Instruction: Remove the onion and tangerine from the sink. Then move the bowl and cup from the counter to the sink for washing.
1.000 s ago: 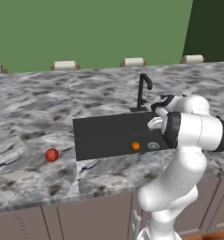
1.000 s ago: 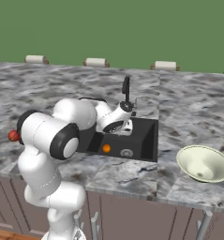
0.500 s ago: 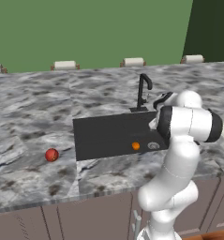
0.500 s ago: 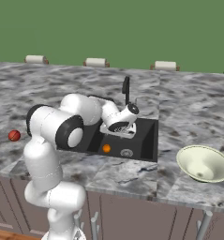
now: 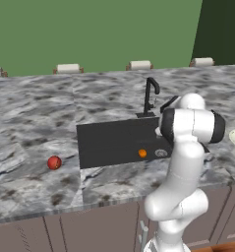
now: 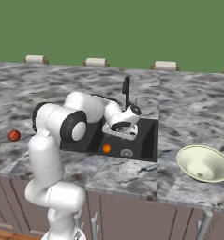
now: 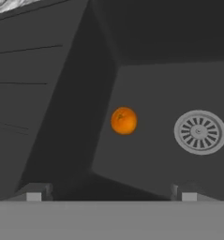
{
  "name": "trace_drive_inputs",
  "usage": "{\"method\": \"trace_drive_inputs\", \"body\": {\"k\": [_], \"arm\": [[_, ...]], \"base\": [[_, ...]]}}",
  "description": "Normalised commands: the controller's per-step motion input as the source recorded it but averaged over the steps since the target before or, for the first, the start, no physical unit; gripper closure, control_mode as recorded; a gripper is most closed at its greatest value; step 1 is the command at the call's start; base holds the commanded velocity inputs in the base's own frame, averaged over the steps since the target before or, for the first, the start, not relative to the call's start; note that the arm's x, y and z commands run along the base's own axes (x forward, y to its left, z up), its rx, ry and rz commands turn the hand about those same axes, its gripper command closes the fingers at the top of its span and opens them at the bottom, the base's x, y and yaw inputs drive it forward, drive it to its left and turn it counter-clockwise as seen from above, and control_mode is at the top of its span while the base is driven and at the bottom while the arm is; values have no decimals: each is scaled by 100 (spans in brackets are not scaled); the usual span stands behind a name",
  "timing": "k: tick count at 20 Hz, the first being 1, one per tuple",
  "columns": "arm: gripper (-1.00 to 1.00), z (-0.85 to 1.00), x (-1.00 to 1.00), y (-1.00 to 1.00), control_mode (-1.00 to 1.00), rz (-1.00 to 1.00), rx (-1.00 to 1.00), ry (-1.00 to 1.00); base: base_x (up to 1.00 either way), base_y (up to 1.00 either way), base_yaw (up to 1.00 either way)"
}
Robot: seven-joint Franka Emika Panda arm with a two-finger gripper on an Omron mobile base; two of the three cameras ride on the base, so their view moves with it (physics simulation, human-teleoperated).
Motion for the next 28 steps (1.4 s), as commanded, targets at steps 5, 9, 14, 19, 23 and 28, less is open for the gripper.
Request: {"method": "trace_drive_inputs", "body": {"k": [5, 9, 14, 19, 23, 28], "arm": [[-100, -16, 17, 0, -100, -10, 1, 2], [-100, -16, 21, 0, -100, -10, 0, 1], [-100, -12, 18, 0, -100, -8, 1, 0], [-100, -13, 22, 0, -100, -7, 1, 0], [-100, -11, 14, 1, -100, -2, 4, 6], [-100, -12, 9, 4, -100, 0, 3, 14]], "base": [[0, 0, 0], [0, 0, 0], [0, 0, 0], [0, 0, 0], [0, 0, 0], [0, 0, 0]]}}
